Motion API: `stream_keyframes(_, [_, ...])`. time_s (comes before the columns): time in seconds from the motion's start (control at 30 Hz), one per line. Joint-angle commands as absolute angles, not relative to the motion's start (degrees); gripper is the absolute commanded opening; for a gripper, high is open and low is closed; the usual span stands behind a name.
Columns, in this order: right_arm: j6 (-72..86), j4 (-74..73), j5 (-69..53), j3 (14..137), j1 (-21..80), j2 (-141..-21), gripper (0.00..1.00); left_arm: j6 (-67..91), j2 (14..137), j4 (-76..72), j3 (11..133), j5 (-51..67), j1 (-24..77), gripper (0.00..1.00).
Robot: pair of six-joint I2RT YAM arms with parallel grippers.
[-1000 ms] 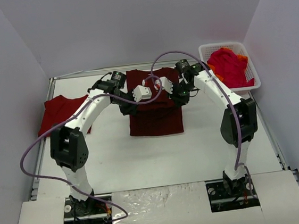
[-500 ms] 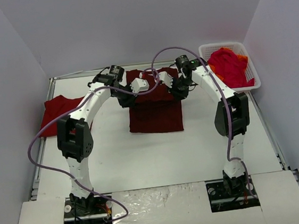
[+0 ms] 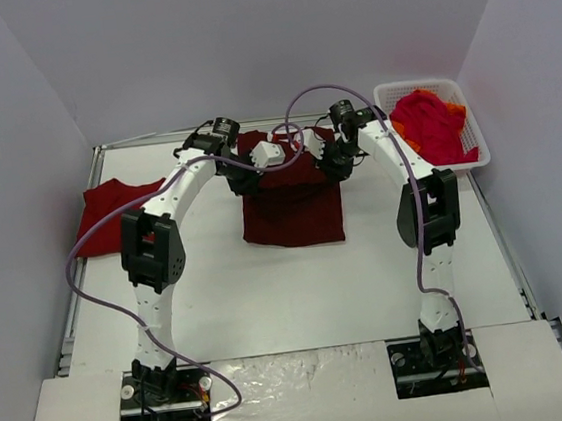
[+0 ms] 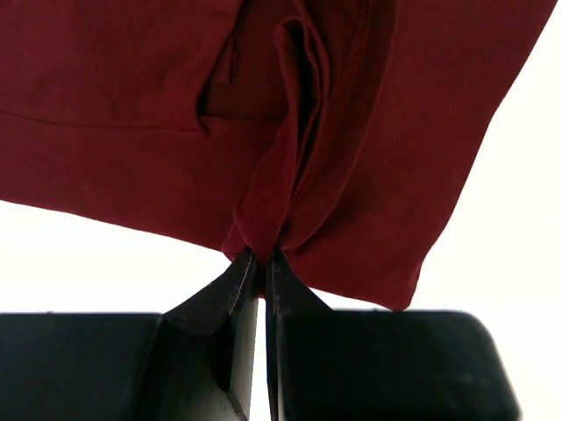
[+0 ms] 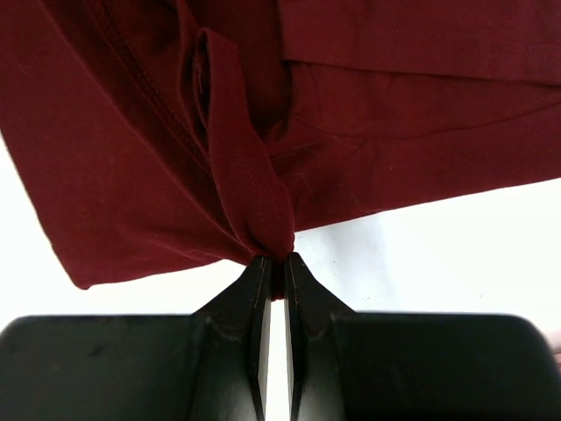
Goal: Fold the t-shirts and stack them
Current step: Fold the folded rectangular tshirt in 1/3 of the way
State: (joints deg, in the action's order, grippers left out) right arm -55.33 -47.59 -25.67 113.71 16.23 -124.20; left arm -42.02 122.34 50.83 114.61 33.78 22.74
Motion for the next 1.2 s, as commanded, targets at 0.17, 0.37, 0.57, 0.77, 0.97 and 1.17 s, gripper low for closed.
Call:
stream_keyframes(0.17, [-54.1, -47.5, -24.3, 118.4, 14.9, -127.4, 0.00, -43.4, 123.4, 52.6, 119.5, 33.8, 22.0, 0.02])
stream_keyframes(0.37, [-53.4, -46.1, -24.3, 120.3, 14.4, -129.5, 0.00, -43.0, 125.2, 52.1, 120.9, 33.2, 21.4, 0.02])
stream_keyframes(0.57, [-52.6, -45.1, -23.7, 121.7, 14.2, -131.3, 0.00, -42.7, 126.8, 51.3, 121.6, 32.7, 21.1, 0.02])
stream_keyframes(0.77, [-52.4, -44.6, -23.6, 122.2, 14.2, -132.9, 0.00, -42.7, 128.6, 51.1, 123.1, 32.7, 20.9, 0.02])
stream_keyframes(0.97, [-52.2, -43.8, -22.6, 122.2, 13.9, -134.0, 0.00, -42.0, 129.6, 50.7, 124.4, 32.6, 20.8, 0.02])
stream_keyframes(1.17, [-50.9, -41.2, -21.7, 121.8, 13.8, -134.9, 0.03, -41.2, 130.5, 50.1, 124.9, 32.2, 20.8, 0.03])
